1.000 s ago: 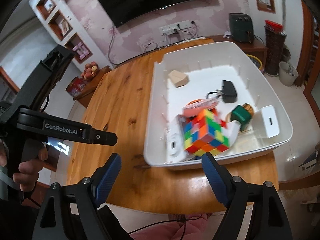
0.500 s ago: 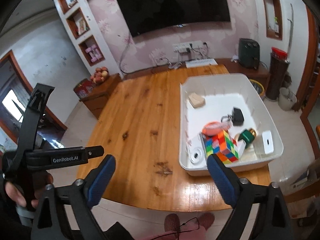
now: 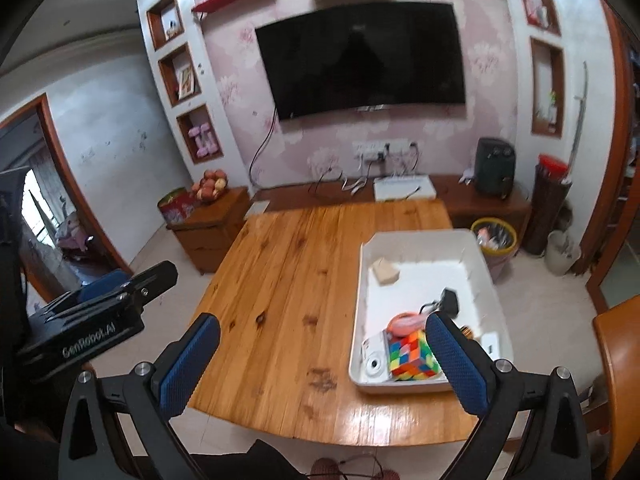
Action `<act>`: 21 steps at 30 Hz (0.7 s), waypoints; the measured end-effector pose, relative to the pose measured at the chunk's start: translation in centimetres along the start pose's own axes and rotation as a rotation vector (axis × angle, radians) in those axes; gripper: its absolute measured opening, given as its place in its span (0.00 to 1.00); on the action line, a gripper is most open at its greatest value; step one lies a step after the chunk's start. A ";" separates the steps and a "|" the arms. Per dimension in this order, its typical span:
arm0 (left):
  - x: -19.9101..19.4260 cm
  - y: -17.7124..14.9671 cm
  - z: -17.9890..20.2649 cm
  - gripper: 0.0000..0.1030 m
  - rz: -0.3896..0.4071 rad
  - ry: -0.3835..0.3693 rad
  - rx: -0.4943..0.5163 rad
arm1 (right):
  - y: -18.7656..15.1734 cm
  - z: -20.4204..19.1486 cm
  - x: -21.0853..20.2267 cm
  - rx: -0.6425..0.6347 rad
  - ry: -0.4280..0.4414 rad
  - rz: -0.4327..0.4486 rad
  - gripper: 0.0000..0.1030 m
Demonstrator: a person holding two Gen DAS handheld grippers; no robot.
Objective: Organize rigid objects
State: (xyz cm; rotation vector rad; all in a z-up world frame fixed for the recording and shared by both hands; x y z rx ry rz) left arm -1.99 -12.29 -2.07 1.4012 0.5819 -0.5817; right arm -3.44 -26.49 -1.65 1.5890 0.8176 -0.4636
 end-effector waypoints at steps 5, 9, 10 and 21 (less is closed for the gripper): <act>-2.0 0.7 0.6 0.97 0.128 0.039 0.039 | 0.0 0.3 -1.4 0.014 -0.046 0.079 1.00; -1.6 1.4 0.5 0.98 0.165 0.047 0.036 | 0.2 1.6 -0.5 0.060 -0.076 0.057 1.00; -1.5 1.4 0.4 0.98 0.169 0.051 0.035 | 0.2 1.8 -0.2 0.066 -0.078 0.046 1.00; -2.5 1.4 -0.2 1.00 0.221 0.111 0.011 | 0.9 0.7 0.5 0.006 -0.053 0.064 1.00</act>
Point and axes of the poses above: each gripper's, at about its wrist camera, not at the fingertips, and x roughly the way its jaws point, z to its right, y to its top, the point moved 5 cm from there along x, roughly the way its jaws point, and after that the axes turned 5 degrees about -z, right-handed, at the moved point
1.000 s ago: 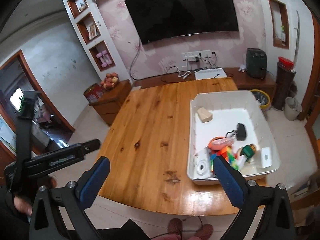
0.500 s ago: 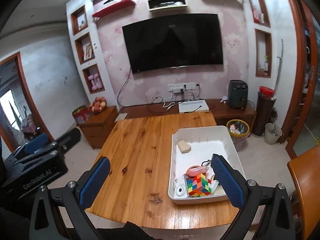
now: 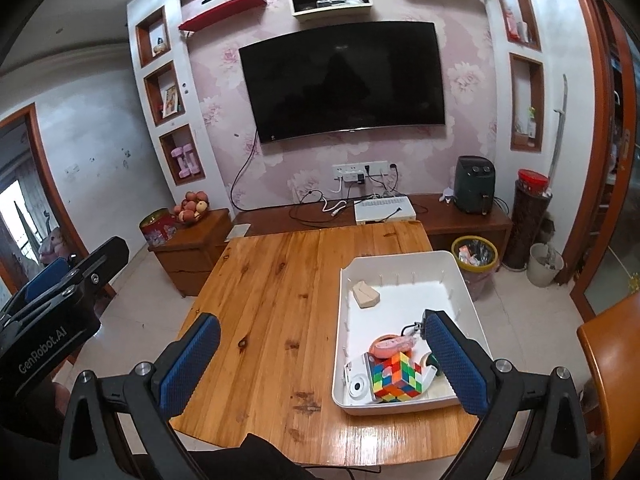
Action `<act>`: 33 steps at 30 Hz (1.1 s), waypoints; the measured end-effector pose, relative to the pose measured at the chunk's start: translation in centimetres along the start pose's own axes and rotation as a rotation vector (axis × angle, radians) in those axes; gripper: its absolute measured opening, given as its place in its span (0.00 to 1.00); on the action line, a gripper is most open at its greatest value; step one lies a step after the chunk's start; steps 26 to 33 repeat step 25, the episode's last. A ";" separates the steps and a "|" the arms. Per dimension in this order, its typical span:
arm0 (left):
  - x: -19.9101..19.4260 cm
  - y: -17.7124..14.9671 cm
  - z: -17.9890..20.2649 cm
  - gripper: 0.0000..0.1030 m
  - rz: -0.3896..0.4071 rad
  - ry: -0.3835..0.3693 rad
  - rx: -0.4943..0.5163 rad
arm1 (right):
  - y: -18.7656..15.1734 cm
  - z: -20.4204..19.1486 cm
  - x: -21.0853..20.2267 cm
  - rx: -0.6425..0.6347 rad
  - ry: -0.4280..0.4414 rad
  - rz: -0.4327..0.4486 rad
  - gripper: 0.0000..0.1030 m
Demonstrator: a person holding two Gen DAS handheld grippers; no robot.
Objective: Organize rigid objects
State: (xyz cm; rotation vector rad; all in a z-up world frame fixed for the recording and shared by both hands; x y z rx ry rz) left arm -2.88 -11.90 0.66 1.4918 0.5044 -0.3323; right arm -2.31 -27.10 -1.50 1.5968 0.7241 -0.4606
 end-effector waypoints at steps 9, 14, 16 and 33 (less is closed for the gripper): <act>0.2 0.4 0.3 1.00 0.016 -0.010 0.004 | 0.7 -1.1 -0.5 -0.062 0.026 0.045 1.00; 0.0 0.6 0.6 1.00 0.033 -0.015 0.010 | 1.0 -1.1 -0.3 -0.066 0.027 0.046 1.00; 0.0 0.7 0.7 1.00 0.040 -0.016 0.014 | 1.1 -1.0 -0.2 -0.067 0.027 0.046 1.00; 0.2 1.1 1.0 1.00 0.055 -0.010 0.027 | 1.1 -1.0 -0.1 -0.067 0.028 0.044 1.00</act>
Point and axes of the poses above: each gripper's, at about its wrist camera, not at the fingertips, and x roughly the way its jaws point, z to its right, y to its top, the point moved 5 cm from there along x, roughly the way its jaws point, and after that the axes turned 5 degrees about -z, right-handed, at the moved point
